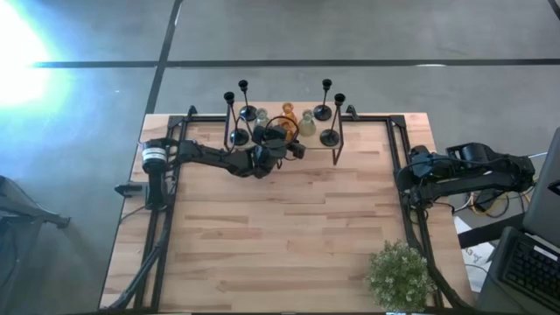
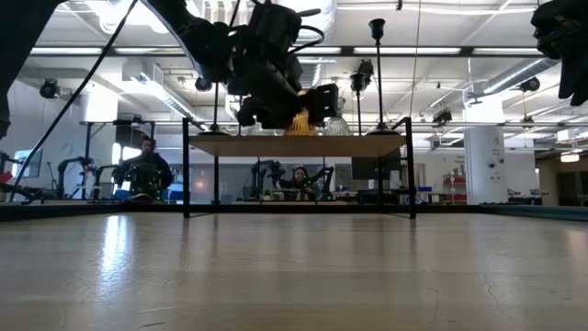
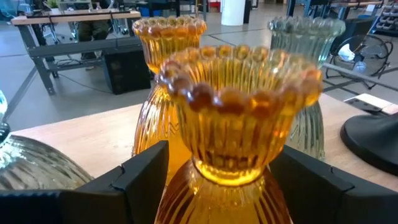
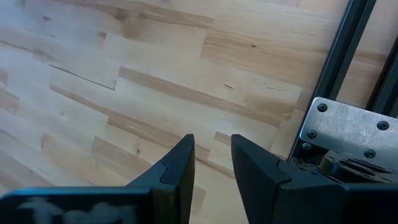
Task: Pick & Place candle stick holders
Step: Put the orange glass candle holder on the shelf
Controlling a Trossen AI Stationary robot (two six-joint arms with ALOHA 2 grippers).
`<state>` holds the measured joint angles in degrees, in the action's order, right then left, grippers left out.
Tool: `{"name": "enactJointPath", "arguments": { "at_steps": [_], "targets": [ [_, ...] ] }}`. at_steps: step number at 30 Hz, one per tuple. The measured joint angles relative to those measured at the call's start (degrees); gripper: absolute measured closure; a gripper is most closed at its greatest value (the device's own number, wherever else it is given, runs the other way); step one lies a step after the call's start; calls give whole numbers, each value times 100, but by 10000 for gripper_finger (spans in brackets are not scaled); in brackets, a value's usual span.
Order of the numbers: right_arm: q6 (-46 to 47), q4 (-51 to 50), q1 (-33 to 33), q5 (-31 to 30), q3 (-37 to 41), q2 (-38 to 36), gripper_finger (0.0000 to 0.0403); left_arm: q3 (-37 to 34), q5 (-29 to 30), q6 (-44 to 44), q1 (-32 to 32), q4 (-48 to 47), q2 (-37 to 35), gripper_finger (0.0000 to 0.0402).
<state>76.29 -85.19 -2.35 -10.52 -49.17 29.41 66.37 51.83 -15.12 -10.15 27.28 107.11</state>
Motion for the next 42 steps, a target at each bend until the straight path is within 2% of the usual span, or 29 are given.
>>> {"name": "enactJointPath", "arguments": {
  "at_steps": [9, 21, 34, 42],
  "targets": [
    [-21, 0, 2, 2, 0, 0, 314, 6, -319, -135, -106, 67, 0, 126],
    [-46, -2, 0, 2, 0, 0, 300, 11, -321, 6, -114, 148, -23, 126],
    [-46, -2, 2, 4, 0, 0, 313, 133, -235, 353, -114, 152, -44, 126],
    [-39, -2, 1, 7, 0, 0, 301, 105, -236, 377, -53, 22, -169, 126]
  ]
}}
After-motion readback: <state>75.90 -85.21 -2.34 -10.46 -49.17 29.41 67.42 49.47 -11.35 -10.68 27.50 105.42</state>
